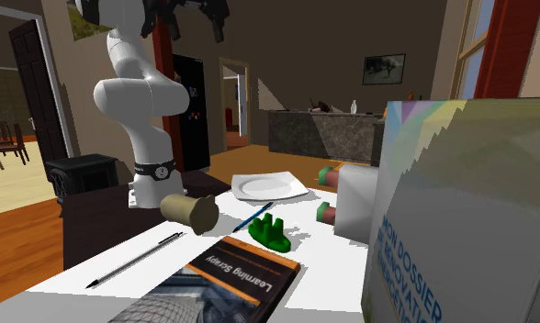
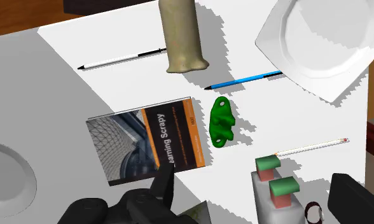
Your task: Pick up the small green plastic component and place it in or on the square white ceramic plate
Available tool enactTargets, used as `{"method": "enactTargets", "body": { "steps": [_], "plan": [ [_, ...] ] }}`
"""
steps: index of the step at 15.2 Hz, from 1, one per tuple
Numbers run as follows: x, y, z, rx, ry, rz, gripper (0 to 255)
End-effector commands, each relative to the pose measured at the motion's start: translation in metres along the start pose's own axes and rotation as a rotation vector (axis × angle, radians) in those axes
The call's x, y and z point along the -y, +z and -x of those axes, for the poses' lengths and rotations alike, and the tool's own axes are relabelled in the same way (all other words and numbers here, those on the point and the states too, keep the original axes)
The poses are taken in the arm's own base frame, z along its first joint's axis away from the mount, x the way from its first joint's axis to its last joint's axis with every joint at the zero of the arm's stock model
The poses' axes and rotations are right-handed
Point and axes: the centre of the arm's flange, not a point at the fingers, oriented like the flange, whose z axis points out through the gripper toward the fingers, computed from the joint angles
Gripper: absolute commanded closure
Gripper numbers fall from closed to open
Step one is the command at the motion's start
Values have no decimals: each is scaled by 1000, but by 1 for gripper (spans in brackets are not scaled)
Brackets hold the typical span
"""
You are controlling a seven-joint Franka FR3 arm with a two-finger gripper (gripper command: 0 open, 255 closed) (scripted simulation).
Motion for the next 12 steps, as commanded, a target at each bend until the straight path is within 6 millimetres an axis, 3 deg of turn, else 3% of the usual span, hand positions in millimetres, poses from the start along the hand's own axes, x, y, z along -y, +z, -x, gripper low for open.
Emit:
{"method": "enactTargets", "body": {
  "steps": [1, 12],
  "plan": [
    [0, 0, 0, 0, 0, 0, 0],
    [13, 139, -53, 70, -33, 28, 0]
  ]
}}
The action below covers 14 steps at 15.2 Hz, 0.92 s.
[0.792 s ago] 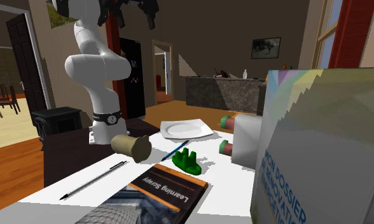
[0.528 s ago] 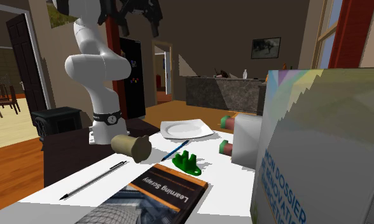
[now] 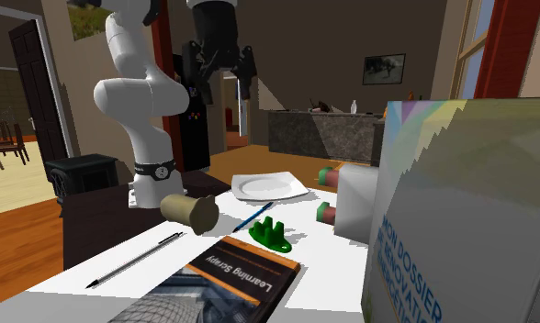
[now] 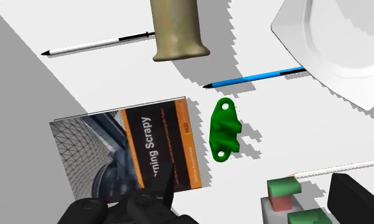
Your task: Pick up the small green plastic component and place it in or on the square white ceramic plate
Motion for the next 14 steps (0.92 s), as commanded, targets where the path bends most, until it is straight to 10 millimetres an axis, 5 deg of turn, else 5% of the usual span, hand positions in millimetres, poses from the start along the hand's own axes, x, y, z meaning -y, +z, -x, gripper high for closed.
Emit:
{"method": "enactTargets", "body": {
  "steps": [1, 14],
  "plan": [
    [0, 28, -14, 11, -6, 5, 0],
    [16, 193, -73, 94, -45, 39, 0]
  ]
}}
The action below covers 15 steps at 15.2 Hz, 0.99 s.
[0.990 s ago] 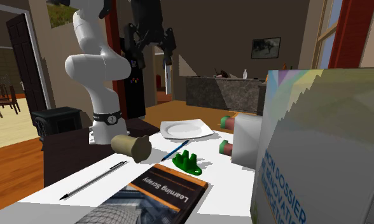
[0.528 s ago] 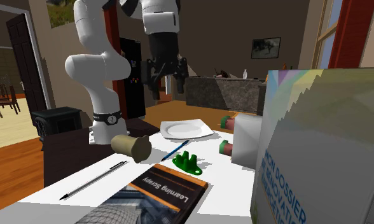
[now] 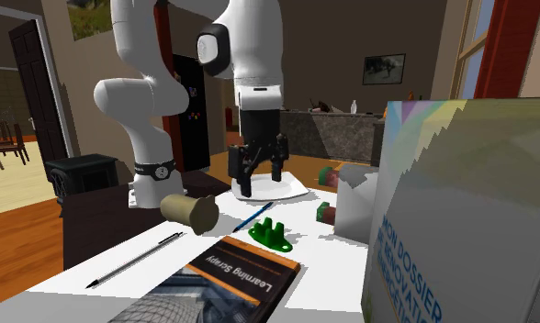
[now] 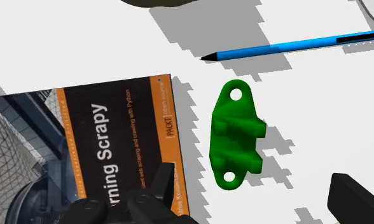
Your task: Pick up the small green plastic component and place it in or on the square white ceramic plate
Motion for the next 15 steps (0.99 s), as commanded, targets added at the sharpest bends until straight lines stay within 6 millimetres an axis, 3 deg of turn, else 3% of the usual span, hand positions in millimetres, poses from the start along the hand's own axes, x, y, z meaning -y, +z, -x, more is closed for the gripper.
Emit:
{"method": "enactTargets", "body": {
  "steps": [1, 3, 11, 15],
  "plan": [
    [1, 26, -10, 12, -6, 5, 0],
    [4, 51, -20, 25, -12, 10, 0],
    [4, 96, -21, 27, -13, 11, 0],
    [4, 96, -21, 27, -13, 11, 0]
  ]
}}
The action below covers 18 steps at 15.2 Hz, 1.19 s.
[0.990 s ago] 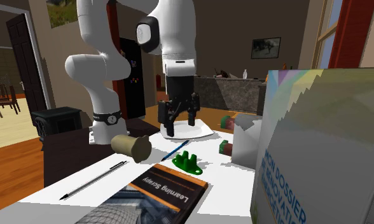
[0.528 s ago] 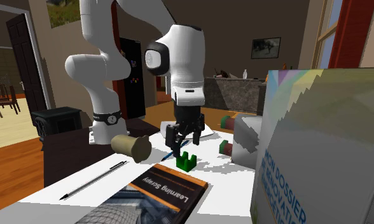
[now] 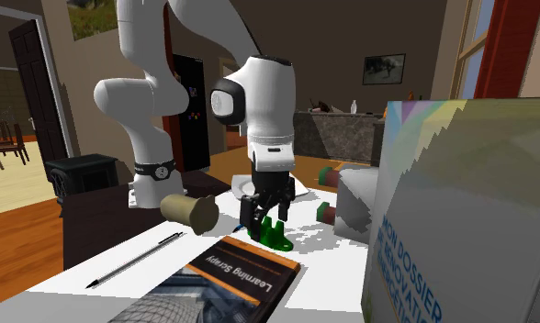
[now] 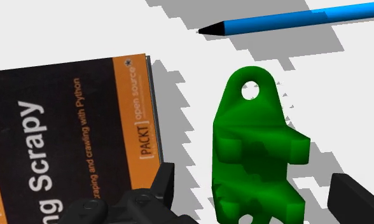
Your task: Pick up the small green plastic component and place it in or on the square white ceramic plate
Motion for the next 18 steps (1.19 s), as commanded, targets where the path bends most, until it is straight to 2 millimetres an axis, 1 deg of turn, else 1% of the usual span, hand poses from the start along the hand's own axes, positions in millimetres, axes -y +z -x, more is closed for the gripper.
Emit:
{"method": "enactTargets", "body": {
  "steps": [1, 4, 5, 14, 18],
  "plan": [
    [0, 0, 0, 0, 0, 0, 0],
    [0, 0, 0, 0, 0, 0, 0],
    [0, 0, 0, 0, 0, 0, 255],
    [0, 0, 0, 0, 0, 0, 255],
    [1, -21, 1, 0, 0, 0, 255]
  ]
}}
